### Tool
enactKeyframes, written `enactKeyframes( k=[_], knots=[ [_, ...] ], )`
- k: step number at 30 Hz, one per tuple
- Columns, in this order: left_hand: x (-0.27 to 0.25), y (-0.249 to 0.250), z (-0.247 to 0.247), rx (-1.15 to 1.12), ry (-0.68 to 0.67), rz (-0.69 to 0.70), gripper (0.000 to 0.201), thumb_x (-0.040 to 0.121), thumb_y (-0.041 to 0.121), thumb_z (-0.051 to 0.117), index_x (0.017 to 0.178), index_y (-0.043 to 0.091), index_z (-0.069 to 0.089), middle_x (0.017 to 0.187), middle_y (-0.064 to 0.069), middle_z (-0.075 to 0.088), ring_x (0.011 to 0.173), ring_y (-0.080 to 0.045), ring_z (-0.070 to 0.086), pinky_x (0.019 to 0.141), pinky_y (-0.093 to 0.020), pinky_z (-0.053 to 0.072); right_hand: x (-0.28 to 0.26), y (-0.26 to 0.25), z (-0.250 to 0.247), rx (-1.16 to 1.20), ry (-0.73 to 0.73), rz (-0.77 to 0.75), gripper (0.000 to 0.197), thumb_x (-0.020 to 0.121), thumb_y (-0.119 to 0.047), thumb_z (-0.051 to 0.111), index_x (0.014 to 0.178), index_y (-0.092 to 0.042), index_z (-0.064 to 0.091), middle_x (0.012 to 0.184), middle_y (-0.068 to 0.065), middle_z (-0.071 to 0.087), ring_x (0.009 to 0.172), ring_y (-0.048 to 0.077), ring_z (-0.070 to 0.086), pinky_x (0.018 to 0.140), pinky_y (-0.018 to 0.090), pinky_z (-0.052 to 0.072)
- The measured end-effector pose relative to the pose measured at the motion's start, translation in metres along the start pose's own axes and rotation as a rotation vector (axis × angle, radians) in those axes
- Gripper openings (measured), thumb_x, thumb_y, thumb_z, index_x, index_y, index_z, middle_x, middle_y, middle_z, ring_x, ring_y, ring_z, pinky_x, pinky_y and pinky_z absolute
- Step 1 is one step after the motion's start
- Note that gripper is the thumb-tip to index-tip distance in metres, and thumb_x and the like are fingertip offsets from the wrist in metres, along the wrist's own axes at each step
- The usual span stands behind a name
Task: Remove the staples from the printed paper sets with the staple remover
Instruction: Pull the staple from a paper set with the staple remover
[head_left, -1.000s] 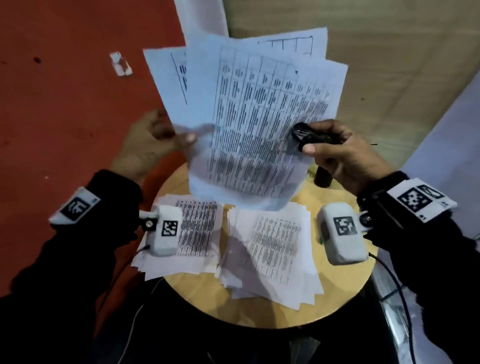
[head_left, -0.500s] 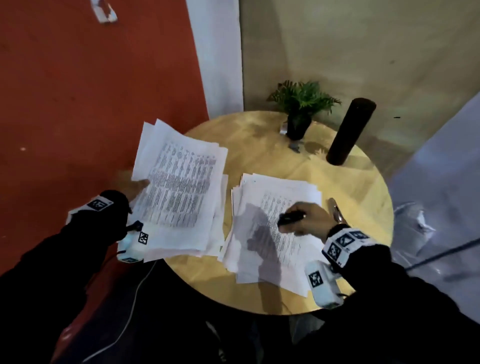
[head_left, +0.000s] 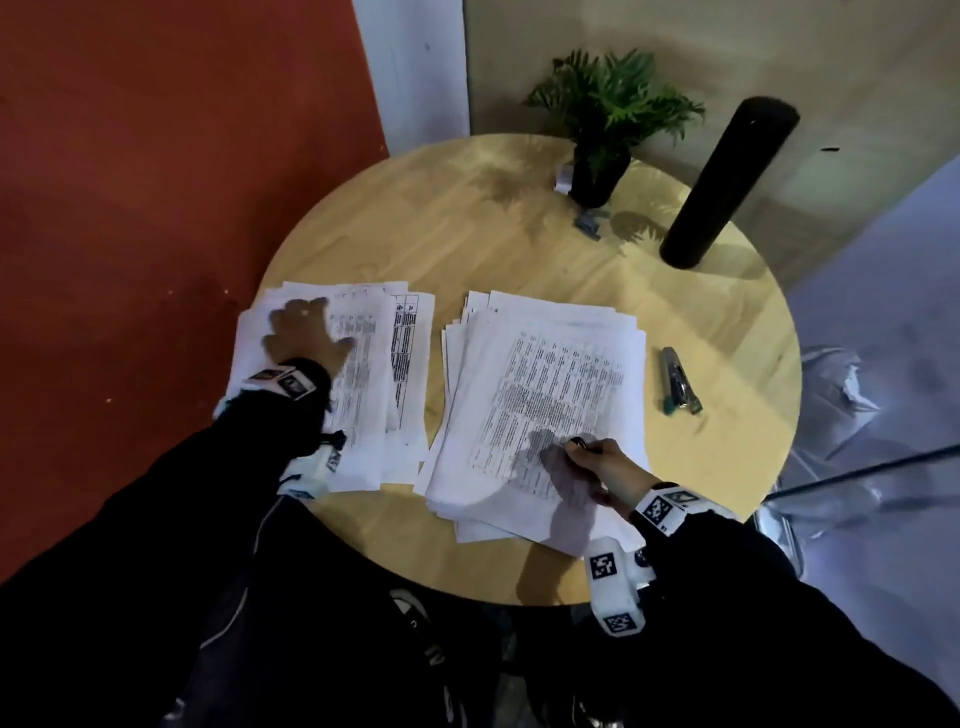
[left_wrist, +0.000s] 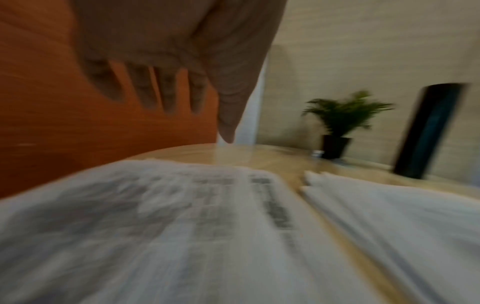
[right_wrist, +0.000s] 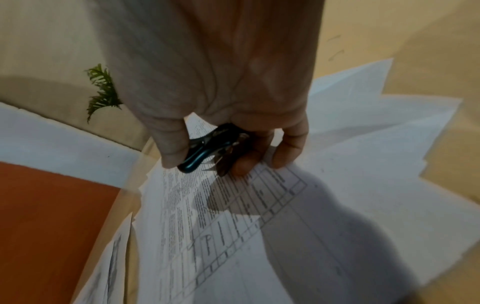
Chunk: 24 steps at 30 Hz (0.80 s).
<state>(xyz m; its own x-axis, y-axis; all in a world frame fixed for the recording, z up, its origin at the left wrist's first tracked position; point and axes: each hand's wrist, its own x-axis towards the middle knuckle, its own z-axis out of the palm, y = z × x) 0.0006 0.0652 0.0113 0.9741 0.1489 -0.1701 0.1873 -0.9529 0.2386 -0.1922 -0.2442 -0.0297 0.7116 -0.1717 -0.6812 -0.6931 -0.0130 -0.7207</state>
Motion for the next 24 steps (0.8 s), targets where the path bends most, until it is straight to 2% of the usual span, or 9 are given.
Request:
enactKeyframes(
  k=[3,6,8,11,14,17,19,21,24],
  knots=[
    [-0.025,0.073,0.028,-0.084,-0.240,0.161,0.046,0.084,0.032,0.067,0.125,0.014,0.055,0.134,-0.015,0.049,0.125,-0.031,0.043,0.101,-0.039,0.037,0.000,0.000,0.000,-0.020,-0.018,-0.022,0.032,0.094,-0.018,0.056,0.067,-0.007,0.044,0.057,0.008,0.039,0.042,0.017,0.032,0.041,0.019,0.018],
    [-0.047,0.118,0.063,-0.090,-0.467,0.126,0.062,0.083,0.039,0.069,0.131,0.006,0.047,0.138,-0.017,0.046,0.124,-0.031,0.049,0.098,-0.033,0.043,-0.005,0.000,0.000,-0.047,-0.017,-0.069,0.037,0.095,-0.014,0.054,0.061,-0.005,0.044,0.047,0.005,0.040,0.027,0.006,0.036,0.032,0.017,0.023],
    [-0.058,0.135,0.077,-0.047,-0.441,0.073,0.074,0.080,0.046,0.069,0.134,0.004,0.041,0.141,-0.019,0.038,0.128,-0.034,0.042,0.102,-0.039,0.041,-0.008,0.000,0.000,-0.051,0.002,-0.100,0.039,0.095,-0.011,0.054,0.059,-0.008,0.040,0.055,0.006,0.043,0.039,0.008,0.043,0.040,0.016,0.029],
    [-0.060,0.144,0.086,-0.104,-0.405,0.016,0.071,0.075,0.044,0.075,0.128,0.007,0.046,0.133,-0.018,0.046,0.121,-0.035,0.048,0.100,-0.043,0.042,-0.011,0.002,0.003,-0.024,0.042,-0.116,0.030,0.093,-0.008,0.055,0.068,-0.010,0.040,0.069,0.010,0.048,0.066,0.020,0.049,0.057,0.024,0.036],
    [-0.056,0.147,0.087,-0.290,-0.486,-0.073,0.077,0.076,0.039,0.076,0.135,0.002,0.043,0.134,-0.019,0.051,0.113,-0.036,0.056,0.092,-0.042,0.050,-0.009,0.005,0.004,0.028,0.035,-0.118,0.029,0.093,-0.005,0.054,0.071,-0.011,0.038,0.069,0.008,0.047,0.064,0.016,0.048,0.059,0.024,0.038],
    [-0.055,0.146,0.088,-0.449,-0.504,-0.098,0.061,0.088,0.028,0.066,0.136,0.000,0.042,0.133,-0.018,0.052,0.113,-0.037,0.055,0.082,-0.036,0.049,-0.003,0.008,0.005,0.043,0.037,-0.106,0.020,0.092,-0.011,0.057,0.082,-0.007,0.040,0.072,0.006,0.048,0.067,0.017,0.049,0.065,0.028,0.040],
    [-0.056,0.144,0.087,-0.475,-0.468,-0.048,0.055,0.088,0.024,0.065,0.134,0.000,0.047,0.133,-0.015,0.054,0.116,-0.034,0.055,0.084,-0.034,0.045,-0.002,0.009,0.003,0.031,0.018,-0.134,0.024,0.093,-0.011,0.056,0.072,-0.005,0.045,0.066,0.008,0.051,0.057,0.019,0.052,0.061,0.027,0.041],
    [-0.060,0.140,0.083,-0.523,-0.370,0.019,0.052,0.087,0.023,0.067,0.131,0.001,0.051,0.133,-0.013,0.055,0.120,-0.031,0.053,0.092,-0.030,0.041,-0.002,0.008,-0.001,0.023,-0.005,-0.160,0.041,0.095,-0.011,0.053,0.055,-0.003,0.048,0.054,0.010,0.053,0.038,0.014,0.051,0.047,0.018,0.040],
    [-0.067,0.136,0.068,-0.616,-0.224,0.166,0.037,0.084,0.020,0.070,0.114,-0.001,0.064,0.117,-0.017,0.066,0.107,-0.028,0.062,0.082,-0.026,0.043,-0.002,0.004,-0.013,0.114,0.083,-0.123,0.040,0.094,-0.015,0.055,0.055,-0.008,0.046,0.036,-0.003,0.045,0.030,0.005,0.042,0.035,0.015,0.031]
  ],
)
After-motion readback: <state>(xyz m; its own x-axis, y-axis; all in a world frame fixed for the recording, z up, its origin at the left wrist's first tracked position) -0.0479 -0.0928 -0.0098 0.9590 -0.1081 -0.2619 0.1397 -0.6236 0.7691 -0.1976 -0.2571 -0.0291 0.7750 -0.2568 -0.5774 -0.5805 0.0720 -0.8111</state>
